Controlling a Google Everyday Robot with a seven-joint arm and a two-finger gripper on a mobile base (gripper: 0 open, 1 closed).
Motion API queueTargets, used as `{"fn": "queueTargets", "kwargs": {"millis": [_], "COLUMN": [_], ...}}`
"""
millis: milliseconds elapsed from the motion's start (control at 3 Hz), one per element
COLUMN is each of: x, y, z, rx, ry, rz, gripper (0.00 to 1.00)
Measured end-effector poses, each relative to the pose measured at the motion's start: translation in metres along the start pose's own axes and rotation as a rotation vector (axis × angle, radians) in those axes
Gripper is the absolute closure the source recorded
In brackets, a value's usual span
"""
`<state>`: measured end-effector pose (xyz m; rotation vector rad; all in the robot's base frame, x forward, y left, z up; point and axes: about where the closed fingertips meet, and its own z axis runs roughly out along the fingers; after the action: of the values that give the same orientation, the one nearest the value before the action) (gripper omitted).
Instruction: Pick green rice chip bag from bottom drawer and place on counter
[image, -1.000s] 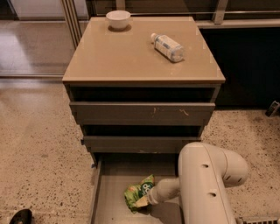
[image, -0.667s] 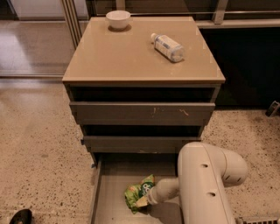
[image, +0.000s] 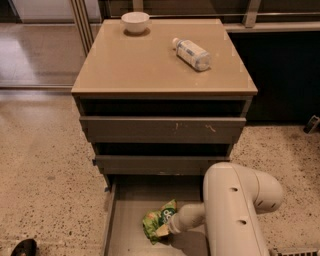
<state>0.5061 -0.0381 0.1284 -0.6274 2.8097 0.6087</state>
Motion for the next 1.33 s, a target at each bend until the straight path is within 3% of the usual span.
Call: {"fn": "queueTargets", "kwargs": {"millis": [667,1000,1333], "x": [-0.009,-0.016,-0.016], "y": [0.005,0.008,0.008], "z": [-0.025,-0.063,-0.063], "rx": [-0.055,-0.082,-0.082], "ry": [-0.082,-0.166,-0.166], "rz": [0.008,0.021,0.021], "gripper": [1.0,1.0,1.0]}}
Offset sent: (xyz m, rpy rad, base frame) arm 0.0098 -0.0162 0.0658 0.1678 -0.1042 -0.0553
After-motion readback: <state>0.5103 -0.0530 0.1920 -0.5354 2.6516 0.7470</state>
